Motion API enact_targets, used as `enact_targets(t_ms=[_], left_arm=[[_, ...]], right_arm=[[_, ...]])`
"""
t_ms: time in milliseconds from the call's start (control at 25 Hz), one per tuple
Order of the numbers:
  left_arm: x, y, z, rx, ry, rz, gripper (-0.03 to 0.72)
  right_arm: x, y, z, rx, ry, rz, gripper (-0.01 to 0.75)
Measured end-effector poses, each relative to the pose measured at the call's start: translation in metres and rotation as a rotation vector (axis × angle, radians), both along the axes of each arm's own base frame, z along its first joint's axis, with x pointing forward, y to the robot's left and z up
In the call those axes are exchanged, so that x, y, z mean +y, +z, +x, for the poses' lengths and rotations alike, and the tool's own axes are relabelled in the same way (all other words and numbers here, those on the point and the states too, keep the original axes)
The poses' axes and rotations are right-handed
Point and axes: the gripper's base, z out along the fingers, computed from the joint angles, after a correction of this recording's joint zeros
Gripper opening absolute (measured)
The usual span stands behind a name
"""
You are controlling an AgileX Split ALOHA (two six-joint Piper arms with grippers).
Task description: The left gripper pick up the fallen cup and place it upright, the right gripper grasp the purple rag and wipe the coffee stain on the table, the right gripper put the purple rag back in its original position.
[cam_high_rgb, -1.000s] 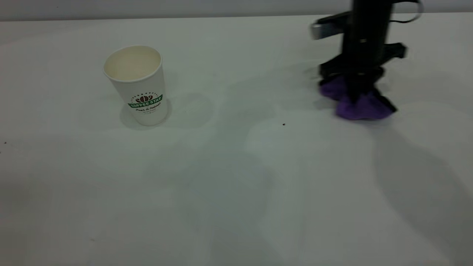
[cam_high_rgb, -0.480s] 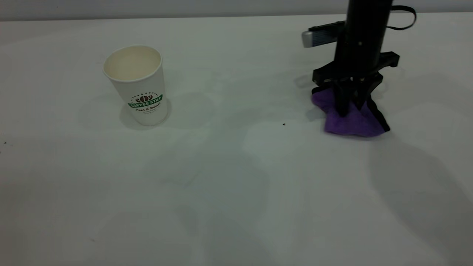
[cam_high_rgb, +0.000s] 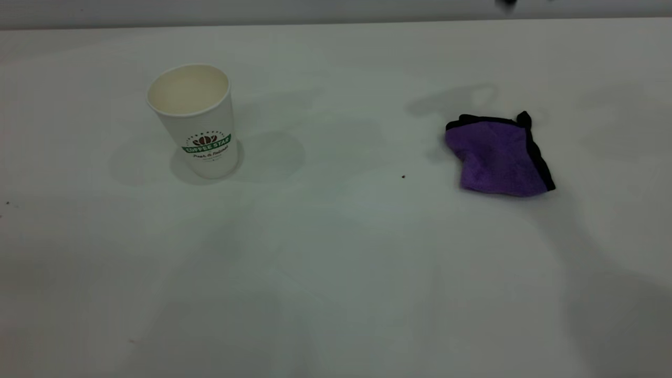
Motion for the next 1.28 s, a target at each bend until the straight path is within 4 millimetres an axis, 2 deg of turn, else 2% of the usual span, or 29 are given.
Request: enact_targets(t_ms=[80, 200, 280, 440, 560, 680, 840, 1000, 1080, 1280], left_arm=[[0.000, 0.000, 0.000, 0.000, 0.000, 0.000, 0.501], [0.000, 0.000, 0.000, 0.000, 0.000, 0.000, 0.501], [0.000, 0.000, 0.000, 0.000, 0.000, 0.000, 0.501], [0.000, 0.000, 0.000, 0.000, 0.000, 0.000, 0.501], [0.000, 0.000, 0.000, 0.000, 0.000, 0.000, 0.501], [0.000, 0.000, 0.000, 0.000, 0.000, 0.000, 0.501], [0.000, 0.000, 0.000, 0.000, 0.000, 0.000, 0.501], [0.000, 0.000, 0.000, 0.000, 0.000, 0.000, 0.501], [0.000, 0.000, 0.000, 0.000, 0.000, 0.000, 0.501], [0.000, 0.000, 0.000, 0.000, 0.000, 0.000, 0.501]], right_arm=[[-0.008, 0.033, -0.023, -0.041, -0.004, 0.015, 0.516], [-0.024, 0.072, -0.071, -0.079, -0.013, 0.030, 0.516], [-0.036, 0.079, -0.104, -0.064, -0.035, 0.030, 0.516], [-0.060, 0.064, -0.174, 0.017, -0.079, 0.007, 0.516], [-0.076, 0.043, -0.221, 0.078, -0.087, -0.015, 0.516], [-0.090, 0.029, -0.260, 0.080, -0.090, -0.016, 0.516], [-0.105, 0.027, -0.304, -0.013, -0.089, 0.021, 0.516], [-0.118, 0.027, -0.343, -0.130, -0.089, 0.067, 0.507], [-0.122, 0.030, -0.354, -0.206, -0.094, 0.098, 0.496], [-0.123, 0.037, -0.350, -0.426, -0.170, 0.208, 0.469]])
